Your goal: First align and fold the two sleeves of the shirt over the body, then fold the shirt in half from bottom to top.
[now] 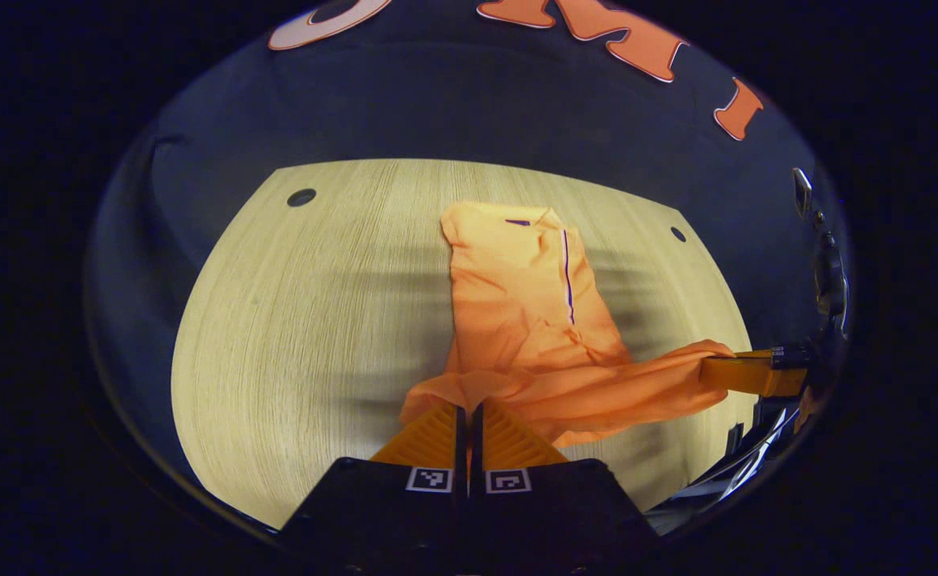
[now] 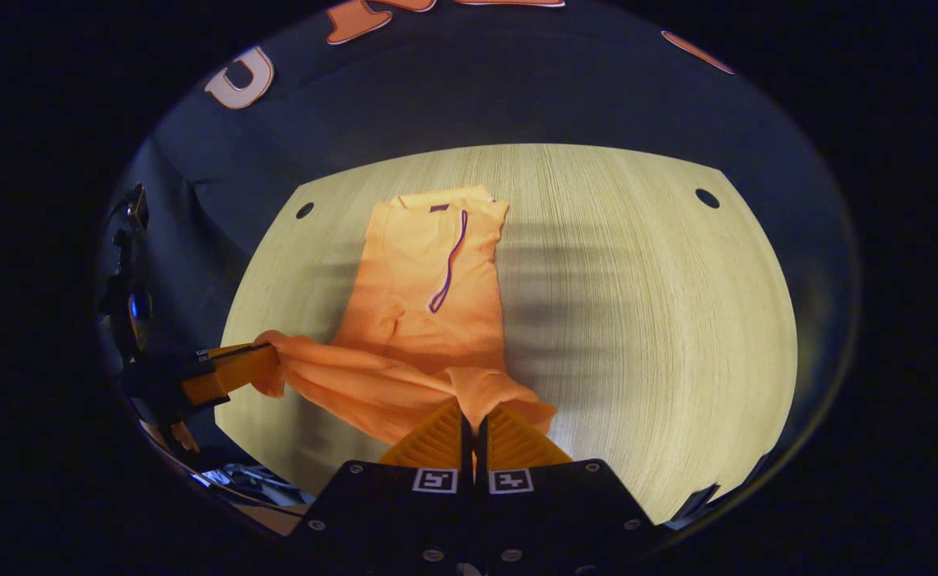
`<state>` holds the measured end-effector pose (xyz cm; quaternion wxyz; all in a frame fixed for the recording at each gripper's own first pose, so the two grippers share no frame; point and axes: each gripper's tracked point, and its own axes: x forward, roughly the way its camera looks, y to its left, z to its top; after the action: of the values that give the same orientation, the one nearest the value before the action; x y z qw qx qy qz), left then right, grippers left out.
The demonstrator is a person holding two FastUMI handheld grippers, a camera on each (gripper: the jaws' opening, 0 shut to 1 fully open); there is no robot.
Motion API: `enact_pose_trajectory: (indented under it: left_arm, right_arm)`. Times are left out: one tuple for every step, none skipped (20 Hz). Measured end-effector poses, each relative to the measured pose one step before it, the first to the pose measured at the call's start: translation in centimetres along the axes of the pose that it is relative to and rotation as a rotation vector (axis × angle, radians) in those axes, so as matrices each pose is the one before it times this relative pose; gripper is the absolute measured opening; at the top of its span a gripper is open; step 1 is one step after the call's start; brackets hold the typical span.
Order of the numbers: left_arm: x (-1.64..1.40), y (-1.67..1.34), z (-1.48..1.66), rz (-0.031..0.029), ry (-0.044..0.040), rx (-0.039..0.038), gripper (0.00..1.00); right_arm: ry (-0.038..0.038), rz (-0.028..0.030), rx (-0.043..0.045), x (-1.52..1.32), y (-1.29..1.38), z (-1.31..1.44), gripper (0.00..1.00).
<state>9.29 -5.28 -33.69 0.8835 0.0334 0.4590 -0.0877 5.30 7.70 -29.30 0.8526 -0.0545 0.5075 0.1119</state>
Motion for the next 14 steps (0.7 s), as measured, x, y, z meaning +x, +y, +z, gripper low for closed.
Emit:
enact_pose_trajectory:
  left_arm:
    - [0.24, -0.105, 1.154, 0.00081, -0.01299, 0.00627, 0.0]
    - [0.848, 0.144, 1.175, 0.00182, -0.01139, 0.00457, 0.01]
    - [0.648, 0.252, 1.3, 0.00322, -0.01286, 0.00639, 0.01]
    - [0.671, 0.309, 1.183, 0.00193, -0.01238, 0.00258, 0.01]
    - [0.488, -0.018, 1.534, -0.0007, -0.00916, -0.00161, 0.01]
    - [0.791, 0.253, 1.127, -0.0008, -0.00885, -0.00159, 0.01]
    - [0.66, 0.244, 0.986, 0.00241, -0.00609, -0.00139, 0.01]
    - [0.764, 0.212, 1.008, 0.00107, -0.00675, 0.00035, 0.01]
    - [0.644, 0.235, 0.921, 0.00223, -0.00545, 0.00331, 0.01]
    - [0.835, 0.271, 0.971, 0.00592, -0.00851, 0.00082, 0.01]
    - [0.892, 0.149, 0.745, 0.0092, -0.00299, -0.00192, 0.01]
    - [0.814, 0.114, 0.852, -0.00037, -0.00729, -0.00208, 0.01]
    - [0.948, 0.231, 0.465, 0.00977, -0.00039, 0.00368, 0.01]
    - [0.823, 0.241, 0.535, 0.00517, -0.0047, 0.00355, 0.01]
  right_arm:
    - [-0.01267, -0.00492, -0.00931, 0.07, -0.097, 1.197, 0.0]
    - [-0.01132, -0.00244, -0.00704, 0.271, -0.091, 1.338, 0.0]
    - [-0.01335, -0.00057, -0.0035, 0.42, -0.017, 1.301, 0.0]
    - [-0.01492, -0.00262, -0.00246, 0.218, -0.132, 1.061, 0.0]
    - [-0.01532, -0.00297, -0.00154, 0.308, -0.138, 1.223, 0.0]
    - [-0.01073, -0.00318, 0.00027, 0.531, -0.22, 1.106, 0.0]
    - [-0.00794, -0.00074, 0.00284, 0.445, -0.091, 1.073, 0.0]
    - [-0.00569, -0.00288, -0.00056, 0.675, -0.062, 1.3, 0.0]
    - [-0.00471, -0.0042, -0.00162, 0.698, -0.06, 0.948, 0.0]
    - [-0.00219, -0.00368, 0.00278, 0.725, -0.091, 0.833, 0.0]
    - [-0.0051, 0.00159, 0.00073, 1.013, 0.032, 1.023, 0.0]
    - [0.00053, -0.00896, 0.00266, 0.847, -0.286, 0.624, 0.0]
    - [0.00049, 0.00361, 0.00631, 0.734, 0.05, 0.453, 0.0]
    - [-0.00039, 0.00112, 0.01047, 0.555, -0.013, 0.521, 0.0]
